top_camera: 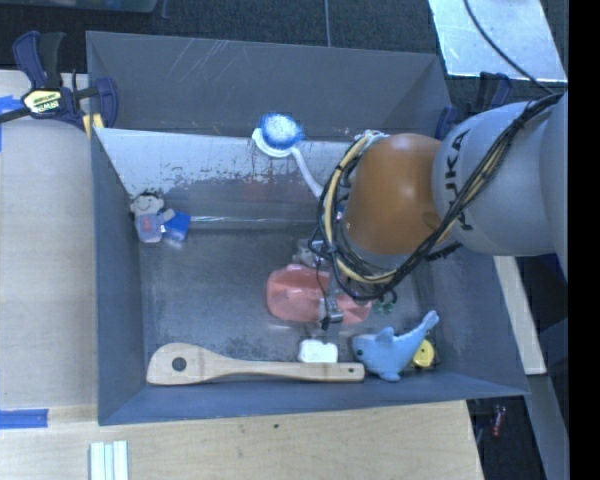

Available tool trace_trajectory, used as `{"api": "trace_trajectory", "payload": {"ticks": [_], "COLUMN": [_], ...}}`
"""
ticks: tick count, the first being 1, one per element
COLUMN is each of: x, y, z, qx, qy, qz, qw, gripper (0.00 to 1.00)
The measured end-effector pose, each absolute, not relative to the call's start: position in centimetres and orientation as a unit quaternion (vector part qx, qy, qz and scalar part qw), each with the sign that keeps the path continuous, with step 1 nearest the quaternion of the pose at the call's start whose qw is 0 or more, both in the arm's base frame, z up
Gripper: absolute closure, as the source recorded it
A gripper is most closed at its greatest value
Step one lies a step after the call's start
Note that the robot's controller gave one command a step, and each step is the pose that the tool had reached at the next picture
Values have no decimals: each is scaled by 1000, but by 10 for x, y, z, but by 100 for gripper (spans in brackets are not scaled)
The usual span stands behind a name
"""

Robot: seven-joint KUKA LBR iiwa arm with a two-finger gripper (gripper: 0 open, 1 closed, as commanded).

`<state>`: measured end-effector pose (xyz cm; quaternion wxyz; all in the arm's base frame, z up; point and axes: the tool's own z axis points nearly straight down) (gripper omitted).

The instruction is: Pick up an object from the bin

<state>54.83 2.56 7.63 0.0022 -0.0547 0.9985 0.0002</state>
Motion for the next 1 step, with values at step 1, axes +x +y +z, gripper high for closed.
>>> {"api": "trace_trajectory", "payload": {"ticks": [1], "x": [511], "y": [177], "z": [72], "qx": [21], "qy": [1000], "qz": [0], "qw": [4], "gripper": [100]}}
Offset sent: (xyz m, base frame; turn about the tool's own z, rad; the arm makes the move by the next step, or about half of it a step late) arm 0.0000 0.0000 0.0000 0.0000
